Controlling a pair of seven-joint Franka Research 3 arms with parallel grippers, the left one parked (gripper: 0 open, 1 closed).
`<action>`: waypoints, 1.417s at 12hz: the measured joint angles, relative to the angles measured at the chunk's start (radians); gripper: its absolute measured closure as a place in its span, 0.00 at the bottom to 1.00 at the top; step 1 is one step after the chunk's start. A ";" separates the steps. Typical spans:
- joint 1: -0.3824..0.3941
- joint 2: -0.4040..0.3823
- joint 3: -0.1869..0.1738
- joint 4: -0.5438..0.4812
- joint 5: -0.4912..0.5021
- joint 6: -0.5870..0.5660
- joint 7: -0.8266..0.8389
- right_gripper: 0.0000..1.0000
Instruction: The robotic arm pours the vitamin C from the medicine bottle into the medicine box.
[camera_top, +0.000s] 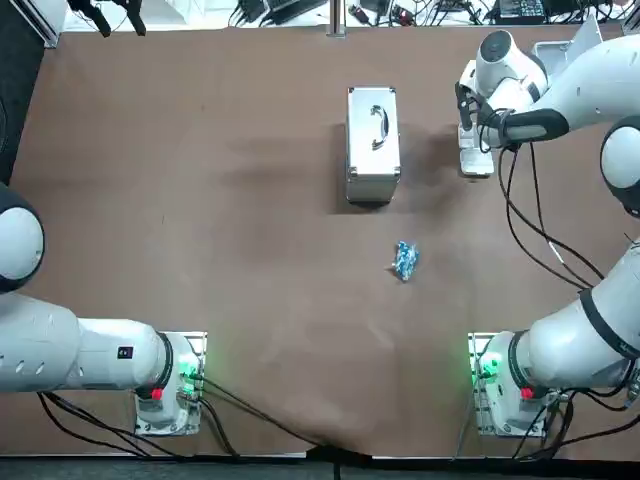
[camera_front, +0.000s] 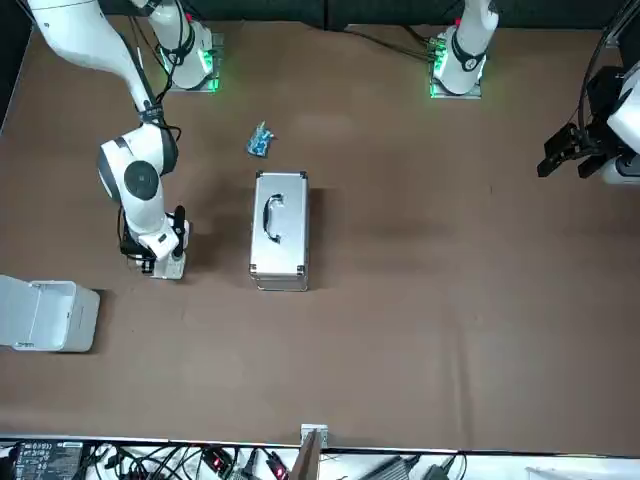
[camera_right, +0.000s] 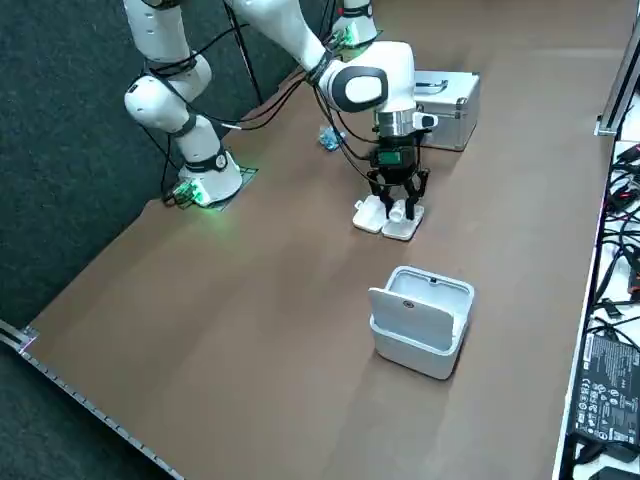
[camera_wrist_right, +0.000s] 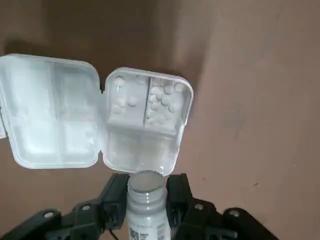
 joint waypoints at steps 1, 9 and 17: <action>0.000 0.000 0.000 0.000 -0.003 -0.001 0.005 0.57; 0.002 0.000 0.031 0.006 -0.081 -0.061 0.110 0.57; -0.002 0.000 0.034 0.024 -0.087 -0.078 0.141 0.57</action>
